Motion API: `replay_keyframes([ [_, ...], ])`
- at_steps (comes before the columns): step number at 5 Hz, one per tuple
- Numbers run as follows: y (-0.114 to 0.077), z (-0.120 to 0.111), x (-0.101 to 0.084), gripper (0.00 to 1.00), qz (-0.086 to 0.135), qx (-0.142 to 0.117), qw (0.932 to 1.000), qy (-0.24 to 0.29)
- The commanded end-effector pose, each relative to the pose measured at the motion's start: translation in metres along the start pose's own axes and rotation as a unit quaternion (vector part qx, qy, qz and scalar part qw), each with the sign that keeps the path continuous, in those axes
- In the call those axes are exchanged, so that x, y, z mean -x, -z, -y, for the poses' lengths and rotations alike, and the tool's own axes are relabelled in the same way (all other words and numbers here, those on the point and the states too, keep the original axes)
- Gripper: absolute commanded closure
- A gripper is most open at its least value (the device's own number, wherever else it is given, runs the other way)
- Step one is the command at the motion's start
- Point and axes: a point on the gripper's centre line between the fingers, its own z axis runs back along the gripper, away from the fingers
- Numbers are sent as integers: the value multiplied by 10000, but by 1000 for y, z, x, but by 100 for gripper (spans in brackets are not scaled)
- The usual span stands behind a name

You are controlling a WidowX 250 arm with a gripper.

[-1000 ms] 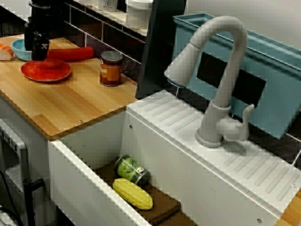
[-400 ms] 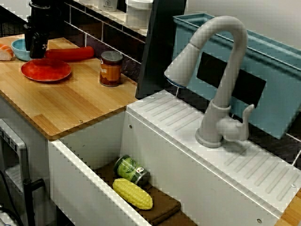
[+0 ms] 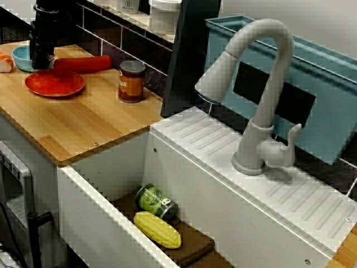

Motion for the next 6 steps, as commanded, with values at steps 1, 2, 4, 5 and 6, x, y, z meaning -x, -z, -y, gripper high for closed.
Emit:
replay_keyframes([
  [1,-16,-6,-1,100,105,-141,9998,-94],
  [2,-23,-10,0,100,156,-74,9998,-128],
  [4,-65,-18,2,100,478,186,9985,-178],
  [5,-84,-16,7,100,650,232,9975,-152],
  [6,-88,-9,13,100,722,208,9971,-91],
])
